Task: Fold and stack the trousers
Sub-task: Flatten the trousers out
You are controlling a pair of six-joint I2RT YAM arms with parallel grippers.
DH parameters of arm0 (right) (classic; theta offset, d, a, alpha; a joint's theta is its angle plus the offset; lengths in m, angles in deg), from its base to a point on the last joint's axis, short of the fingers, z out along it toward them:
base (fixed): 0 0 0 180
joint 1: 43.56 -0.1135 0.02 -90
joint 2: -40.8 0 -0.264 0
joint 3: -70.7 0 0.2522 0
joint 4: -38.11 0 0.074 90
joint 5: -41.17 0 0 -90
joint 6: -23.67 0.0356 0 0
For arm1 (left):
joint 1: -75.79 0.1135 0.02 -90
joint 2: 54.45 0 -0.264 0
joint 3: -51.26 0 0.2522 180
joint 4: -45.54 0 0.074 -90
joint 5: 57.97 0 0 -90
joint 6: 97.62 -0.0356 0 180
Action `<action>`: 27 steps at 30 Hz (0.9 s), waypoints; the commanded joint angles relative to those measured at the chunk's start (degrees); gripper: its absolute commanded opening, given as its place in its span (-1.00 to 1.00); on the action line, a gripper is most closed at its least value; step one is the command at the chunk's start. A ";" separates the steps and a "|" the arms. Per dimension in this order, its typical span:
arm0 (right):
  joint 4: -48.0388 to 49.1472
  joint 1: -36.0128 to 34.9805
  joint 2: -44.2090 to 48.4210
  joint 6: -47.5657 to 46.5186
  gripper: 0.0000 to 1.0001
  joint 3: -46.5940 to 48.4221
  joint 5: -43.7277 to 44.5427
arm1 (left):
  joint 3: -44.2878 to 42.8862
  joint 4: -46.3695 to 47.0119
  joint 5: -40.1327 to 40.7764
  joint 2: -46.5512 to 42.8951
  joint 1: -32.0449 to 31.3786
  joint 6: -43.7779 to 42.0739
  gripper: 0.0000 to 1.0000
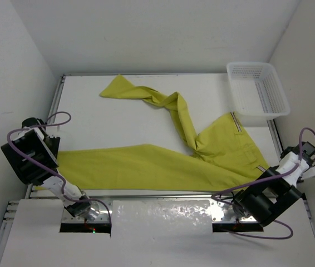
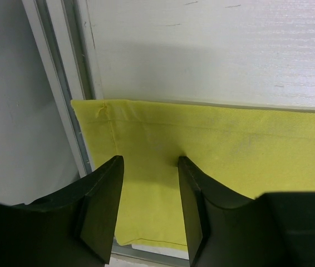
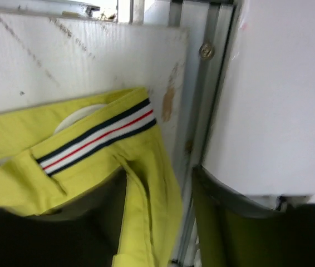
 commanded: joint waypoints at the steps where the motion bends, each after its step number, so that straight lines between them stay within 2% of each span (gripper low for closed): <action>1: 1.24 0.62 1.98 -0.34 0.08 0.16 4.75 | 0.71 4.17 -2.52 2.16 -0.42 0.65 -0.14; 3: 0.80 0.62 2.68 0.45 0.55 0.51 3.96 | -0.86 0.49 -4.97 0.57 -0.34 0.83 -0.04; 5: -0.16 0.18 3.03 0.80 0.61 2.69 3.61 | -5.33 -2.69 -7.61 -0.83 -0.42 2.31 0.00; 9: -2.63 -6.03 4.26 0.72 0.61 9.90 4.57 | -17.28 -10.60 -16.75 -1.89 -2.87 4.69 0.02; 10: -2.28 -8.41 5.40 -1.11 0.55 11.66 4.40 | -21.83 -12.35 -17.03 -1.80 -4.19 5.30 0.02; 11: -1.76 -11.13 6.02 -2.35 0.50 15.59 4.57 | -23.79 -12.63 -16.77 -1.46 -7.68 5.57 0.03; 12: -0.01 -18.29 7.24 -4.10 0.45 16.94 3.88 | -25.64 -12.72 -15.90 -1.02 -9.55 6.01 0.04; 14: 10.16 -25.71 12.49 -9.64 0.35 17.74 -0.76 | -30.91 -12.20 -14.75 1.79 -13.76 8.37 0.04; 15: 18.03 -32.45 14.53 -13.22 0.32 17.57 -8.62 | -34.93 -13.33 -14.48 4.76 -15.61 10.21 0.04; 17: 22.84 -39.95 14.11 -15.45 0.31 18.70 -12.72 | -38.91 -15.52 -15.62 7.59 -16.76 12.15 0.02; 18: 24.07 -48.77 12.72 -18.85 0.32 20.10 -13.78 | -40.49 -16.84 -17.71 9.60 -17.12 13.04 0.01; 20: 23.92 -58.83 8.51 -24.04 0.34 26.13 -12.05 | -42.44 -17.38 -18.87 10.67 -18.08 14.80 0.00; 21: 23.04 -67.41 2.22 -28.68 0.41 28.87 -9.86 | -42.53 -17.73 -18.27 10.94 -18.61 14.98 0.00; 22: 20.68 -70.45 -1.76 -30.64 0.51 31.60 -8.19 | -42.44 -17.91 -17.56 11.11 -19.14 14.98 0.00; 23: 18.83 -73.27 -11.02 -32.23 0.65 38.33 -8.34 | -42.27 -18.26 -16.34 10.94 -20.01 14.63 0.00; 24: 13.77 -74.17 -16.07 -32.50 0.82 42.74 -8.61 | -42.00 -18.52 -15.98 10.77 -20.11 14.37 0.00; 25: 11.45 -74.70 -21.00 -32.68 0.96 51.32 -9.22 | -41.83 -18.70 -15.71 10.50 -20.20 14.19 0.00; 27: 8.54 -75.49 -33.71 -32.42 0.97 58.49 -9.40 | -40.26 -18.87 -14.93 9.19 -20.20 14.10 0.00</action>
